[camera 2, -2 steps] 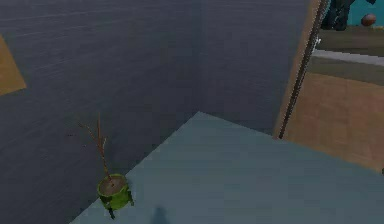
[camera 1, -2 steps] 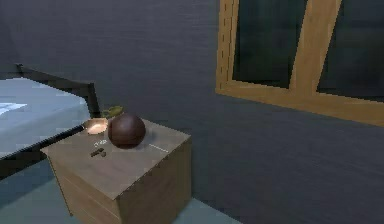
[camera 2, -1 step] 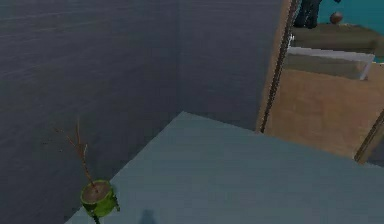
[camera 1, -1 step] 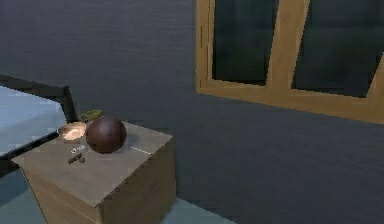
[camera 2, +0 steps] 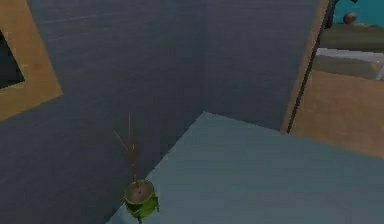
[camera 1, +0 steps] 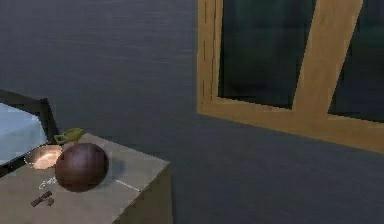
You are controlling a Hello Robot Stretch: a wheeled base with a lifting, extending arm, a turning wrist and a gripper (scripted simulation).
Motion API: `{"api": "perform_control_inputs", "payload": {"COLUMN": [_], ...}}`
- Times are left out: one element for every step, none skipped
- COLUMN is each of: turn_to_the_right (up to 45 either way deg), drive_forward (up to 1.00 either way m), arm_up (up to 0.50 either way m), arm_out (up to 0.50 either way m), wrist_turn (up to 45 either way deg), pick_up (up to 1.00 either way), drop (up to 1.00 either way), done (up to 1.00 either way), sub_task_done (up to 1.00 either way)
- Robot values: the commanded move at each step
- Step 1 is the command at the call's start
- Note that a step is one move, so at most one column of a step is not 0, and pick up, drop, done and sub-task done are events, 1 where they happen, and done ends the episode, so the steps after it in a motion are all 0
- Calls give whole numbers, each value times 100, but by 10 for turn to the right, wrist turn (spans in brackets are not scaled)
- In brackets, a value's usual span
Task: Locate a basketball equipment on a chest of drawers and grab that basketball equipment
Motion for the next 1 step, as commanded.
{"api": "perform_control_inputs", "payload": {"turn_to_the_right": [-450], "drive_forward": [0], "arm_up": [0], "arm_out": [0], "wrist_turn": [0], "pick_up": [0], "drop": [0], "done": [0], "sub_task_done": [0]}}
